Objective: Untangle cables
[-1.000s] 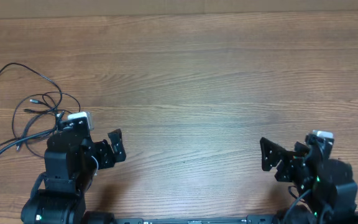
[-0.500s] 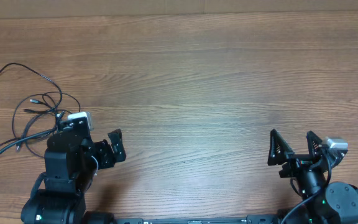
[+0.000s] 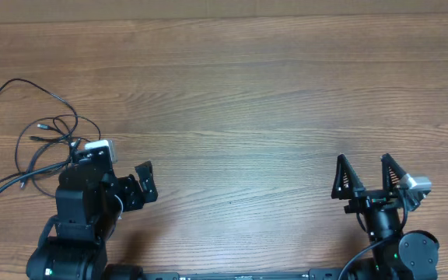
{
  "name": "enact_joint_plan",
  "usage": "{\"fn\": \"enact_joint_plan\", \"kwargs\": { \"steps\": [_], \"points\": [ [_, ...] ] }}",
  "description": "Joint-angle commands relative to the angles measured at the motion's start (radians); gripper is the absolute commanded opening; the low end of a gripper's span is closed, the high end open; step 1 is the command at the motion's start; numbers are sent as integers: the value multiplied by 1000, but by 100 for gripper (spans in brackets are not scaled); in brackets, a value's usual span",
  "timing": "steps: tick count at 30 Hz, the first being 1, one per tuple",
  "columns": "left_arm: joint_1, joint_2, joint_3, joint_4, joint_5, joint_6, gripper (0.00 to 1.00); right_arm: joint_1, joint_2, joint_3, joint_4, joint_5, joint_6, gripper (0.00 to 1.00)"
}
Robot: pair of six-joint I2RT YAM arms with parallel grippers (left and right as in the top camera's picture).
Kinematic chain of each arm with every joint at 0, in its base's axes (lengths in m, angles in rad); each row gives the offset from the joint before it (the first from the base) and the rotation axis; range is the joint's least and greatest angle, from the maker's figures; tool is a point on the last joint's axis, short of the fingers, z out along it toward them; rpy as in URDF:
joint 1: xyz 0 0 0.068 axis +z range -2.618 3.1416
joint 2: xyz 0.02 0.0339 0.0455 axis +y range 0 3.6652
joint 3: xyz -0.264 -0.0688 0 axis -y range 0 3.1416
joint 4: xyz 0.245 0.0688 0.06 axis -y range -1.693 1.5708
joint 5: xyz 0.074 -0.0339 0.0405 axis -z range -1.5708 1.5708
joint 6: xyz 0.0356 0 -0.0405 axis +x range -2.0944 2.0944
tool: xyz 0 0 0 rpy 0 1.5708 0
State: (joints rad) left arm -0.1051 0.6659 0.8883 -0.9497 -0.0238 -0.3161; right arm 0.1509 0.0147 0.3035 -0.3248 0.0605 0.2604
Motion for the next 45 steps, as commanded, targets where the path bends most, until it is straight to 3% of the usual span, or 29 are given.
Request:
{"fn": "enact_joint_plan", "kwargs": {
  "steps": [1,10,18,24,30,45],
  "points": [
    [-8,0,-5,3,-6,-13,100,-5,-12,-5,10,38,-8,100],
    [-8,0,-5,3,-6,-13,100,-45,-12,-84,90,71,-8,100],
    [-8,0,-5,3,-6,-13,100,-97,-12,-296,423,11,-7,100],
    [-8,0,-5,3,-6,-13,99,-126,-12,-296,419,24,-72,100],
    [-8,0,-5,3,-6,-13,100,-130,-12,-296,241,-31,-214,100],
    [-8,0,-5,3,-6,-13,100,-130,-12,-296,243,-29,-221,100]
  ]
}}
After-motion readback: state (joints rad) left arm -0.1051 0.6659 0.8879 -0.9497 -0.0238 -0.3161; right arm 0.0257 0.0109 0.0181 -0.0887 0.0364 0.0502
